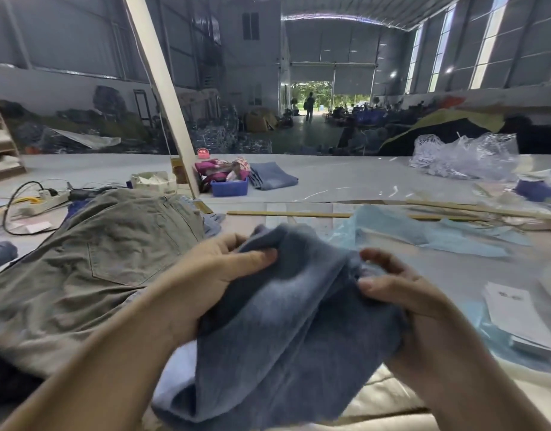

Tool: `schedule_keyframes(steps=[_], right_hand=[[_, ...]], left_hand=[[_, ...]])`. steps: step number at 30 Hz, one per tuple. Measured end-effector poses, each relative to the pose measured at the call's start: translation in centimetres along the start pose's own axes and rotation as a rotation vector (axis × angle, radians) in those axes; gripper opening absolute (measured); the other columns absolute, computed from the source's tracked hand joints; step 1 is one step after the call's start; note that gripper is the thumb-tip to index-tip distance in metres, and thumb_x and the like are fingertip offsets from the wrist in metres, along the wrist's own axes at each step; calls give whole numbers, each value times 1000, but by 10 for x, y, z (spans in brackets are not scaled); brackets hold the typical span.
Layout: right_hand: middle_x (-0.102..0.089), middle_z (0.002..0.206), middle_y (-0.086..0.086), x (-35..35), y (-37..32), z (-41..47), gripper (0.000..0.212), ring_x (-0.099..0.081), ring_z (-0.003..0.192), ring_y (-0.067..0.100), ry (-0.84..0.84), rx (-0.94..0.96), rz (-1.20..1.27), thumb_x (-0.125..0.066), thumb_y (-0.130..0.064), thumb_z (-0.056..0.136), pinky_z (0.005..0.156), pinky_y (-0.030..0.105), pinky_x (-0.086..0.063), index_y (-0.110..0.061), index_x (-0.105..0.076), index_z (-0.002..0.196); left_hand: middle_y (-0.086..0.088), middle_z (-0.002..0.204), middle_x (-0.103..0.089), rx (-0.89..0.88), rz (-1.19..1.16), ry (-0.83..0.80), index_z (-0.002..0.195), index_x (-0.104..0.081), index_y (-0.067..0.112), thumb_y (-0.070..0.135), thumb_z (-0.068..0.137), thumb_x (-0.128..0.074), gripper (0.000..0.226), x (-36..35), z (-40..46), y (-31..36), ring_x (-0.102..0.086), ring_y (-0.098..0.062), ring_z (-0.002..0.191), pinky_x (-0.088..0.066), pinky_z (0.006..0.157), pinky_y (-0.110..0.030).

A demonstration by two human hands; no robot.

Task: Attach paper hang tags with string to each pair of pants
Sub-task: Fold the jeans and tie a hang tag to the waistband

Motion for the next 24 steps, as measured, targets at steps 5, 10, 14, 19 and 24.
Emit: schedule_keyframes(steps=[5,10,14,19,24], right_hand=[[-68,84,13,39,54,-5,34,-60,51,-2,15,-272,-328,-50,17,91,60,14,-49,21,-47,125],[-74,76,4,33,44,-5,51,-71,67,13,173,-139,-488,-80,-19,69,54,17,-53,-16,-60,117],[-73,109,-2,6,10,-17,67,-71,84,26,131,199,-492,-83,-6,57,74,32,-56,-38,-60,111],[-68,124,-6,-14,33,-19,69,-70,96,15,-81,111,-492,-70,3,63,77,25,-54,-32,-59,121],[-75,104,2,-7,37,-18,65,-72,87,24,3,-26,-600,-79,-11,55,77,37,-57,-25,-55,114]], left_hand=[[-10,100,-75,120,219,-220,99,-75,17,33,63,-80,39,-32,-15,-54,-70,-19,89,-54,82,-33],[4,107,-75,152,374,-411,104,-73,36,55,61,-83,48,-39,-30,-57,-69,-9,102,-52,85,-23],[-6,67,-69,305,113,-49,64,-76,19,79,49,-70,62,5,-12,-51,-65,-14,60,-50,59,-23],[-21,99,-74,354,-237,67,98,-78,5,54,77,-69,54,-2,13,-65,-72,-33,89,-56,84,-39],[-18,81,-69,3,-135,310,81,-70,-5,-5,81,-66,4,4,24,-45,-66,-26,70,-54,64,-29]])
Point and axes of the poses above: each hand's wrist, its own z-axis towards the middle knuckle, its own x-axis out of the back of the hand, y = z × x, the point moved 8 cm from there along z, towards the middle knuckle
